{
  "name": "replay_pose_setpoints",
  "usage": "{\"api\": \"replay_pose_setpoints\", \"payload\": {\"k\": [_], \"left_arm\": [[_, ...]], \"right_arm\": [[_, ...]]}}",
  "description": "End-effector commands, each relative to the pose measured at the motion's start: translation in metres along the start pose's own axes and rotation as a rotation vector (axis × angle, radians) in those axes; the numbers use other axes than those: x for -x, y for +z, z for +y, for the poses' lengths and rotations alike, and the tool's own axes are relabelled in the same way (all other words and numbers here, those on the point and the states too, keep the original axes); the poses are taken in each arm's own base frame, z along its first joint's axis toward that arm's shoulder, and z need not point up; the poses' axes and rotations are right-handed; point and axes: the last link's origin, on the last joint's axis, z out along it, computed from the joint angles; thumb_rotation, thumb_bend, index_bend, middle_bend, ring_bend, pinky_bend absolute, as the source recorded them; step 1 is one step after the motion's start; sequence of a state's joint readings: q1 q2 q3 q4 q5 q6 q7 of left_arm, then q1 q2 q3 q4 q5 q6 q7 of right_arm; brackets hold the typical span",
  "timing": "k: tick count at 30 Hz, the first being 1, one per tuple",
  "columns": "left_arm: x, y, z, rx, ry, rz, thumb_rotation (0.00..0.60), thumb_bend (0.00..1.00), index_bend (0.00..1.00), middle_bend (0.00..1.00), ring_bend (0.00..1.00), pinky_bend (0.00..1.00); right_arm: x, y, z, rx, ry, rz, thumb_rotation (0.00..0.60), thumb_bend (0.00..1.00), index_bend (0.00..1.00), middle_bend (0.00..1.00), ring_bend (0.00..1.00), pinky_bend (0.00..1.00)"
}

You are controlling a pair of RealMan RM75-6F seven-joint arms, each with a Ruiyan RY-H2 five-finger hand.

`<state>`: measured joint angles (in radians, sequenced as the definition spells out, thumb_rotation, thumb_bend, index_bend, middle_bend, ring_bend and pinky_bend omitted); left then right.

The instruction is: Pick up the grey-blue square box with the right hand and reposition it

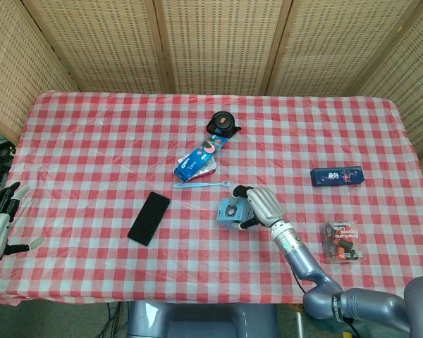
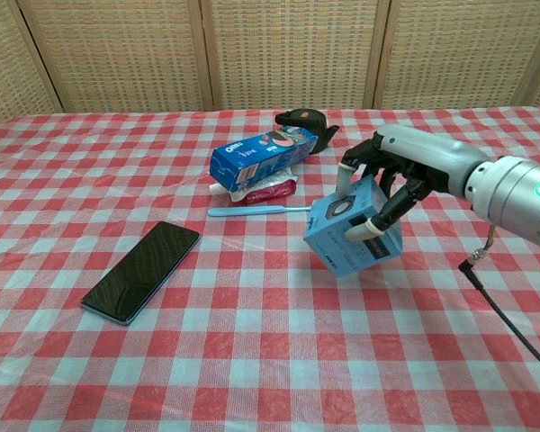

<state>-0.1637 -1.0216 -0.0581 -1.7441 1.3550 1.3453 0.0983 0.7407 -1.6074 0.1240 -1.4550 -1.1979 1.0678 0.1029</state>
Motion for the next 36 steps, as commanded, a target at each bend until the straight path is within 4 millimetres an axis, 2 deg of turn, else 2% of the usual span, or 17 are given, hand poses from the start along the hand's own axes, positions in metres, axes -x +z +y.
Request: {"api": "replay_pose_setpoints", "payload": {"k": [1,7,9,10,12,14,17,20,23,29,32,36], "left_arm": [[-0.001,0.000,-0.001,-0.001,-0.002,-0.001,0.600,0.00,0.00,0.00,0.00,0.00],[0.000,0.001,-0.001,-0.001,-0.002,-0.006,0.600,0.00,0.00,0.00,0.00,0.00],[0.000,0.001,-0.001,0.000,-0.002,-0.007,0.600,0.00,0.00,0.00,0.00,0.00],[0.000,0.001,-0.001,0.001,-0.001,-0.008,0.600,0.00,0.00,0.00,0.00,0.00],[0.001,0.001,-0.001,0.001,0.000,-0.008,0.600,0.00,0.00,0.00,0.00,0.00],[0.001,0.001,0.000,0.001,0.001,-0.008,0.600,0.00,0.00,0.00,0.00,0.00],[0.001,0.001,0.000,0.001,0.003,-0.008,0.600,0.00,0.00,0.00,0.00,0.00],[0.001,0.000,0.001,0.003,0.004,-0.009,0.600,0.00,0.00,0.00,0.00,0.00],[0.002,0.000,0.002,0.008,0.004,-0.009,0.600,0.00,0.00,0.00,0.00,0.00],[0.000,-0.003,0.003,0.017,0.000,-0.001,0.600,0.00,0.00,0.00,0.00,0.00],[-0.002,-0.004,0.002,0.019,-0.001,0.008,0.600,0.00,0.00,0.00,0.00,0.00],[-0.005,-0.007,0.002,0.022,-0.002,0.033,0.600,0.00,0.00,0.00,0.00,0.00]], "right_arm": [[0.018,0.003,0.004,-0.010,0.034,0.001,0.600,0.39,0.55,0.60,0.57,0.70],[0.025,0.004,0.011,0.020,0.126,0.027,0.600,0.39,0.55,0.60,0.57,0.70],[0.025,0.003,0.014,0.022,0.133,0.033,0.600,0.36,0.53,0.59,0.56,0.69],[0.025,0.003,0.015,0.020,0.135,0.032,0.600,0.33,0.50,0.55,0.53,0.64],[0.024,0.000,0.016,0.009,0.151,0.019,0.600,0.26,0.39,0.42,0.42,0.46],[0.022,-0.002,0.018,-0.001,0.155,0.005,0.600,0.19,0.25,0.24,0.21,0.19],[0.017,-0.004,0.022,-0.012,0.140,-0.001,0.600,0.17,0.19,0.11,0.06,0.03],[0.013,-0.008,0.025,-0.020,0.130,-0.013,0.600,0.16,0.16,0.06,0.01,0.00],[0.003,-0.016,0.028,-0.044,0.099,-0.013,0.600,0.15,0.13,0.02,0.00,0.00],[-0.022,-0.035,0.027,-0.096,0.045,0.005,0.600,0.13,0.11,0.01,0.00,0.00],[-0.036,-0.043,0.028,-0.126,-0.045,0.018,0.600,0.09,0.09,0.01,0.00,0.00],[-0.069,-0.060,0.041,-0.177,-0.321,0.081,0.600,0.02,0.06,0.00,0.00,0.00]]}}
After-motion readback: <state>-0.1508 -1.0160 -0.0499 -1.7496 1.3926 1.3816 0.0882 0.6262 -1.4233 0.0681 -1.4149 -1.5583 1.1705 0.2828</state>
